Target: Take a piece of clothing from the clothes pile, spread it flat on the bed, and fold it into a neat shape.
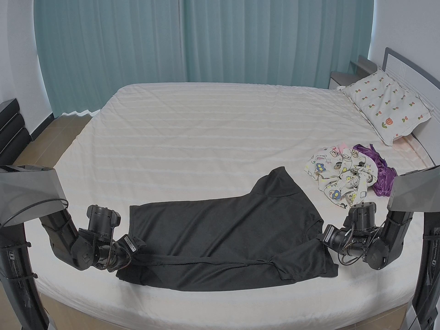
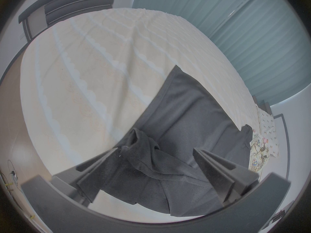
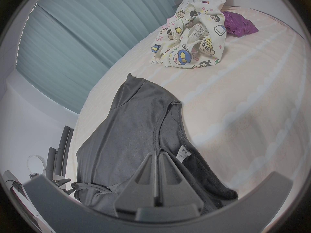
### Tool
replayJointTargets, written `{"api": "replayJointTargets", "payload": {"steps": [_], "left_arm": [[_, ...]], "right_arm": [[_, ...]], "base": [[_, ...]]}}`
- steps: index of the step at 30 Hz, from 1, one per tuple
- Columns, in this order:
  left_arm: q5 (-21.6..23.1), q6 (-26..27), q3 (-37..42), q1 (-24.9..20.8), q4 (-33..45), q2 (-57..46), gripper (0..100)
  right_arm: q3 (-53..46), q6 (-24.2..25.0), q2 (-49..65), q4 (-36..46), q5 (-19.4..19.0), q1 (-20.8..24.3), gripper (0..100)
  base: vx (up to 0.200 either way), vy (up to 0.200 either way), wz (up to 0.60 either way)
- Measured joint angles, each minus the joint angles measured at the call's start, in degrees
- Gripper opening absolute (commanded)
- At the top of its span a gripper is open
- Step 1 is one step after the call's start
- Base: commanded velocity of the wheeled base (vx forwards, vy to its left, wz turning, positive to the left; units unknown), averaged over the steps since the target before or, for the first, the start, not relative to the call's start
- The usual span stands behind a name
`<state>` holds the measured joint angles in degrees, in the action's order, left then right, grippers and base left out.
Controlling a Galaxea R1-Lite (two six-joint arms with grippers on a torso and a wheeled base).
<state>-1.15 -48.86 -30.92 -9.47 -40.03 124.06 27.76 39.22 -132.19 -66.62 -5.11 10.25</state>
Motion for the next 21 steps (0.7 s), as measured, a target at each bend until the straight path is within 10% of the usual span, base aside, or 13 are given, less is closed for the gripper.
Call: {"api": "replayJointTargets", "payload": {"steps": [21], "left_arm": [[-5.47, -0.68, -2.73, 3.24, 0.27, 2.28, 0]], "right_arm": [[1.18, -0.41, -0.35, -6.70, 0.05, -0.22, 0]], "base": [[0.000, 0.000, 0.00]]}}
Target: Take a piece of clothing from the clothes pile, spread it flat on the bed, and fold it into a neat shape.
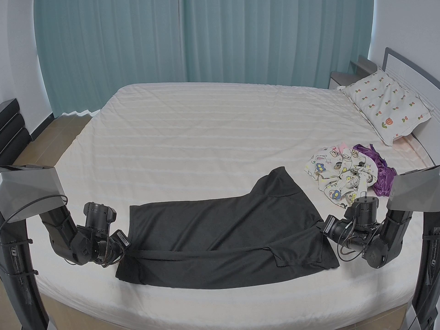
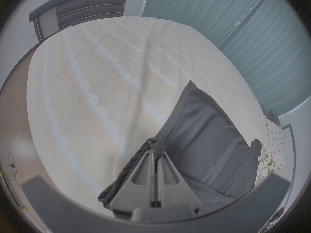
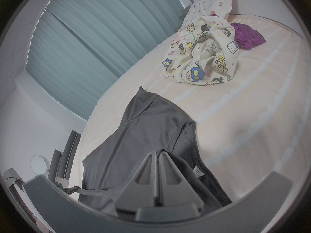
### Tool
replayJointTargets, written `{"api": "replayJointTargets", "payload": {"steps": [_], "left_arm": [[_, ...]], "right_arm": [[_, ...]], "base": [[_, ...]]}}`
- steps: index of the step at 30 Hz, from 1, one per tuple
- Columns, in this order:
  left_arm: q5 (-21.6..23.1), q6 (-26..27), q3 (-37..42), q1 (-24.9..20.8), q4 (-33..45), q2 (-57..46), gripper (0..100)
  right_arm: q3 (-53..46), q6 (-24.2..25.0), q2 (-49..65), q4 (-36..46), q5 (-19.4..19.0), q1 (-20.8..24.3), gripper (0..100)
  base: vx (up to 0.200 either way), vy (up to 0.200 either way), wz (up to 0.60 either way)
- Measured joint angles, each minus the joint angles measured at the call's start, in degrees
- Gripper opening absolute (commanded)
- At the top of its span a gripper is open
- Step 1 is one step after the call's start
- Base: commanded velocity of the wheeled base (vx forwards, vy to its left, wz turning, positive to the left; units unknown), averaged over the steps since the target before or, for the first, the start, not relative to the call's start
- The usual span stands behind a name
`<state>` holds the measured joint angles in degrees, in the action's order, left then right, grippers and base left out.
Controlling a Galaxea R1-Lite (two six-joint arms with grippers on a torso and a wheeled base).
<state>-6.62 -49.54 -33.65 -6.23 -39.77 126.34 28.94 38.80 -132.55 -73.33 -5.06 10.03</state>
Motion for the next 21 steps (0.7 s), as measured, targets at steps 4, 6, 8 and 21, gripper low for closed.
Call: {"api": "replayJointTargets", "payload": {"steps": [4, 6, 8, 21], "left_arm": [[0.09, -0.02, 0.05, 0.23, 0.05, -0.18, 0], [0.17, -0.07, -0.12, 0.28, 0.02, -0.18, 0], [0.30, -0.10, -0.20, 0.28, 0.02, -0.13, 0], [0.49, -0.13, -2.57, 0.09, -0.38, 1.11, 0]], "right_arm": [[1.34, -0.10, -0.59, -0.24, 0.02, -0.15, 0], [2.17, -0.11, -0.94, -0.27, 0.05, -0.20, 0], [2.93, -0.11, -1.40, -0.20, 0.06, -0.33, 0], [4.94, -0.18, -3.97, -0.27, -1.04, -1.68, 0]], "base": [[0.000, 0.000, 0.00], [0.000, 0.000, 0.00], [0.000, 0.000, 0.00], [0.000, 0.000, 0.00]]}}
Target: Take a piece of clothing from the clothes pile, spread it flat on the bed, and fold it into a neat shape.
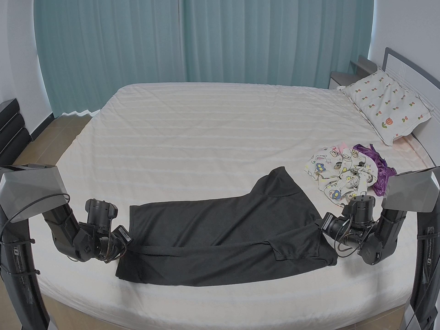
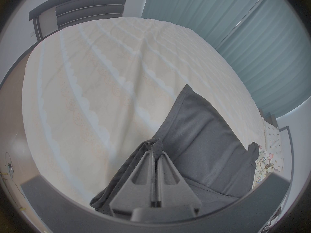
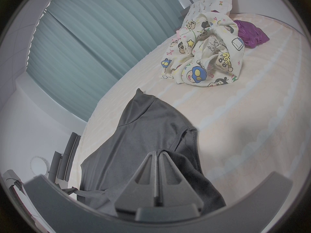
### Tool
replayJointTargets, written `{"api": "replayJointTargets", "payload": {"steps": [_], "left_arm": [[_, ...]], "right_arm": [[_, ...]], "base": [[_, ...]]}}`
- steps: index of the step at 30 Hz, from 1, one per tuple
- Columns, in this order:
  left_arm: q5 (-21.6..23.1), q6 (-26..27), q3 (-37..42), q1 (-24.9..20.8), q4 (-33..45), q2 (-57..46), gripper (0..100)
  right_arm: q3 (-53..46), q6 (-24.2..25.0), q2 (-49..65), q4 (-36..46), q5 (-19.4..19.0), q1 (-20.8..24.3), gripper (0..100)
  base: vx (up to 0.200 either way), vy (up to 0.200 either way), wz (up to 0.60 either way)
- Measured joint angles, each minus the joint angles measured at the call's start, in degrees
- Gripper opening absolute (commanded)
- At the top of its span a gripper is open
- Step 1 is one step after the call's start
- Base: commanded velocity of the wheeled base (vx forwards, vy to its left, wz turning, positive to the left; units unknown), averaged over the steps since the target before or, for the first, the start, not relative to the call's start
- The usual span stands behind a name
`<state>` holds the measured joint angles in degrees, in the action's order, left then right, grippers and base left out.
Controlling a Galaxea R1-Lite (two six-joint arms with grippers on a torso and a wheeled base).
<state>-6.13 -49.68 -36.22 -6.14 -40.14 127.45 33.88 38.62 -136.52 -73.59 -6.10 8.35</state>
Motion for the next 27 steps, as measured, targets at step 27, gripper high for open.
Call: {"api": "replayJointTargets", "payload": {"steps": [27], "left_arm": [[0.26, -1.74, -2.10, -0.20, -0.57, 2.43, 0]], "right_arm": [[2.69, 0.68, -3.63, -2.88, -0.46, -1.55, 0]], "base": [[0.000, 0.000, 0.00]]}}
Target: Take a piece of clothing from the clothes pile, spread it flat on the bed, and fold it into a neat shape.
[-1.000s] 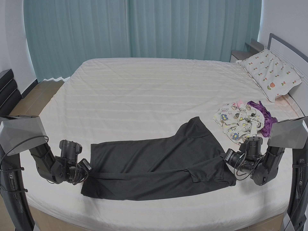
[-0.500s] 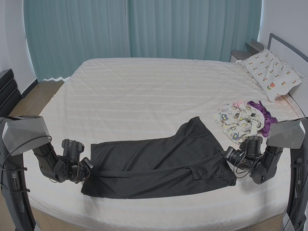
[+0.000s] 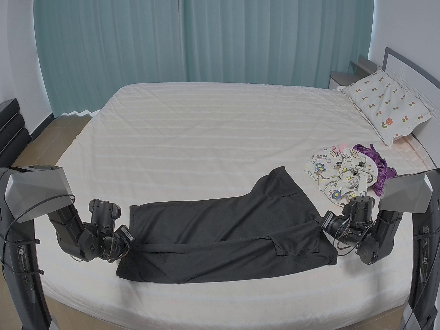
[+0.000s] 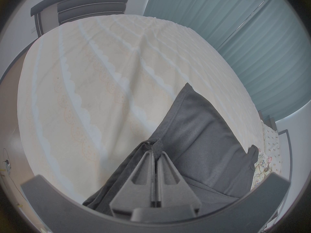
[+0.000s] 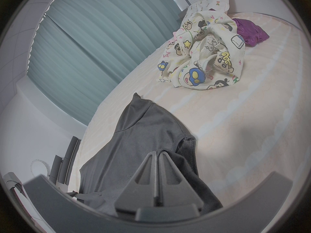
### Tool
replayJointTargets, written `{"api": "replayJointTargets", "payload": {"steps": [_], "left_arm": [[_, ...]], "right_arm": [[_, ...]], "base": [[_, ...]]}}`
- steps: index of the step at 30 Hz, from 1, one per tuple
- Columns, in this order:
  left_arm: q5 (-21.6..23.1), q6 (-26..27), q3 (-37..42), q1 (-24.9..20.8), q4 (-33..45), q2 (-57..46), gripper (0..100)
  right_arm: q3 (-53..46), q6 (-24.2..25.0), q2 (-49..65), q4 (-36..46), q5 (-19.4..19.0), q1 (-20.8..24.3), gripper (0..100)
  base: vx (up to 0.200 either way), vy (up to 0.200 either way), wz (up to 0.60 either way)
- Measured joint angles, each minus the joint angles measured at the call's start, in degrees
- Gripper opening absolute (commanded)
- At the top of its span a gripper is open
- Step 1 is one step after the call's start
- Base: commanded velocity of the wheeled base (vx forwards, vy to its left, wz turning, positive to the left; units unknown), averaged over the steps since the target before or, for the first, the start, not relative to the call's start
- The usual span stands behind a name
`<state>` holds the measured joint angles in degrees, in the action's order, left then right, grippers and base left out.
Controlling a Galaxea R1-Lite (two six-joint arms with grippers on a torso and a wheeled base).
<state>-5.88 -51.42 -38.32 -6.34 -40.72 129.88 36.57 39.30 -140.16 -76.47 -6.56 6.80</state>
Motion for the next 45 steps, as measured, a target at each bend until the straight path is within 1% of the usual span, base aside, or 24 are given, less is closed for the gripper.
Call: {"api": "replayJointTargets", "payload": {"steps": [3, 4, 9, 10, 17, 20, 25, 28, 36, 45], "left_arm": [[0.07, -0.04, -0.18, 0.00, -0.63, 0.09, 0], [0.11, -0.04, -0.22, -0.05, -0.89, 0.11, 100], [0.27, -0.12, -0.27, 0.00, -1.90, 0.11, 100], [0.29, -0.15, -0.27, 0.06, -2.06, 0.13, 100], [1.15, -0.88, 2.05, 0.48, -4.96, -0.66, 100], [4.46, -1.00, 4.64, 0.72, -5.51, -2.32, 100], [11.92, -1.02, 9.94, 2.29, -7.34, -6.28, 100], [14.19, -0.94, 12.61, 3.64, -9.37, -8.11, 100], [14.85, -0.67, 16.32, 4.83, -10.92, -9.76, 100], [15.02, -0.72, 17.53, 4.77, -10.90, -10.09, 100]], "right_arm": [[-0.06, 0.00, -0.17, -0.16, 0.00, 0.02, 0], [-0.09, 0.00, -0.23, -0.16, 0.00, 0.02, 0], [0.05, -0.02, -0.63, -0.16, -0.09, 0.09, 0], [0.09, -0.02, -0.72, -0.17, -0.09, 0.09, 100], [-0.20, 0.18, -1.11, -1.50, -0.63, 0.20, 100], [-0.44, 0.22, -1.18, -2.13, -0.74, 0.17, 100], [-1.33, 0.27, -0.80, -2.60, -0.74, -0.28, 100], [-2.62, 0.30, -0.01, -2.84, -0.77, -0.83, 100], [-6.81, 0.35, 1.79, -5.85, -0.88, -2.67, 100], [-8.24, 0.41, 2.36, -6.11, -0.88, -2.90, 100]], "base": [[0.000, 0.000, 0.00], [0.000, 0.000, 0.00], [0.000, 0.000, 0.00], [0.000, 0.000, 0.00], [0.000, 0.000, 0.00], [0.000, 0.000, 0.00], [0.000, 0.000, 0.00], [0.000, 0.000, 0.00], [0.000, 0.000, 0.00], [-0.200, 0.000, 0.00]]}}
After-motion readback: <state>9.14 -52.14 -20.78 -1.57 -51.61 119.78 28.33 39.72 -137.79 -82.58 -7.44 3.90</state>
